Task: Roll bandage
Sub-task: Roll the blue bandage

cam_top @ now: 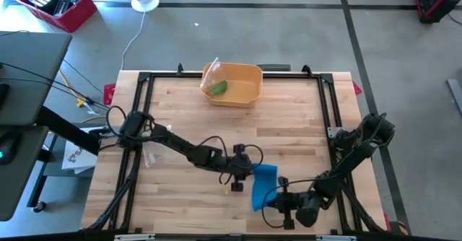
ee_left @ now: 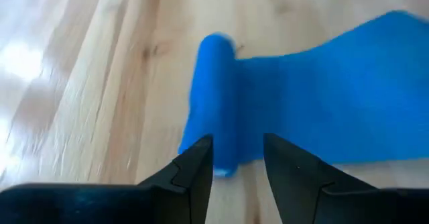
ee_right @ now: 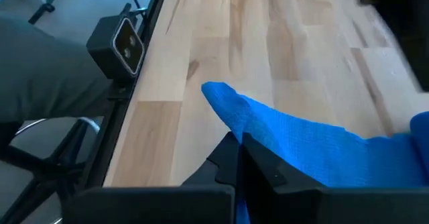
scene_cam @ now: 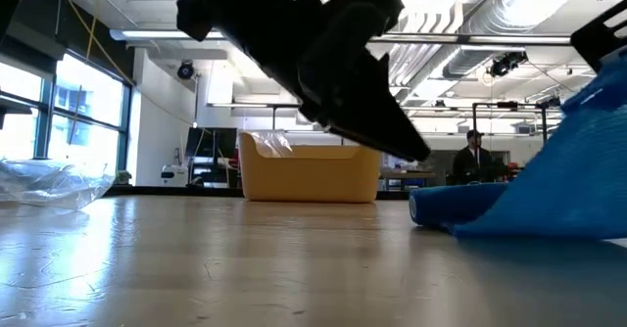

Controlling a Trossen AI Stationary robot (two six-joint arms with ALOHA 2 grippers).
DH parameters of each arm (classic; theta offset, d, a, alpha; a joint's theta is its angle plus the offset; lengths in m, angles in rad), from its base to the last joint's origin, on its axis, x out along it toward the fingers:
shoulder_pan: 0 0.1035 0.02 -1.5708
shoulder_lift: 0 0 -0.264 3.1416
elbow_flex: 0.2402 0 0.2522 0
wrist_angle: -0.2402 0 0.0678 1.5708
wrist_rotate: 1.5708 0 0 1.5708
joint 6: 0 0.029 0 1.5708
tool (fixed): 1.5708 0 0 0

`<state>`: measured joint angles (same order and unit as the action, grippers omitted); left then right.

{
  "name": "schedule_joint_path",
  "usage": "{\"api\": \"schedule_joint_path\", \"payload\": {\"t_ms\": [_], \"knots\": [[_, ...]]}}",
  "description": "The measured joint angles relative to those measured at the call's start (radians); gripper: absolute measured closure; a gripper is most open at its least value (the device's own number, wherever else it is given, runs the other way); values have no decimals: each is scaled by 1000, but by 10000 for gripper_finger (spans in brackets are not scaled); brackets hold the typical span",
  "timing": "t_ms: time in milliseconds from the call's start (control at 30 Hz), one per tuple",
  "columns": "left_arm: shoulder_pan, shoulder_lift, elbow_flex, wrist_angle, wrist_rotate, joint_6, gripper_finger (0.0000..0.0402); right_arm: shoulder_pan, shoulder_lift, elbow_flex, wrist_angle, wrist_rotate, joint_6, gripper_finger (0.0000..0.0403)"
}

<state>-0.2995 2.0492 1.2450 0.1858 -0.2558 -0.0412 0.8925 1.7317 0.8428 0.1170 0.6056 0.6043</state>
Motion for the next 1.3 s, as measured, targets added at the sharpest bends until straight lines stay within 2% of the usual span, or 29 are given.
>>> {"api": "schedule_joint_path", "payload": {"t_ms": [100, 200, 333, 533, 833, 967, 1167, 1300], "knots": [[10, 43, 5, 145, 78, 49, 275, 8, 0, 1, 9, 23, 6, 403], [35, 104, 1, 205, 74, 87, 275, 13, 0, 1, 11, 33, 24, 403], [86, 164, 34, 233, 94, 45, 275, 14, -1, 2, 20, 35, 25, 403], [150, 216, 79, 217, 143, -109, 275, 14, -1, 2, 23, 34, 51, 403], [242, 215, 84, 152, 194, -312, 275, 36, 10, 2, 19, 1, 161, 403], [258, 216, 82, 113, 173, -328, 275, 59, 70, 2, 24, -50, 248, 403], [256, 217, 80, 108, 160, -343, 275, 103, 182, 1, 133, -125, 375, 403], [249, 217, 80, 102, 156, -343, 275, 125, 213, 2, 174, -129, 417, 403]]}}
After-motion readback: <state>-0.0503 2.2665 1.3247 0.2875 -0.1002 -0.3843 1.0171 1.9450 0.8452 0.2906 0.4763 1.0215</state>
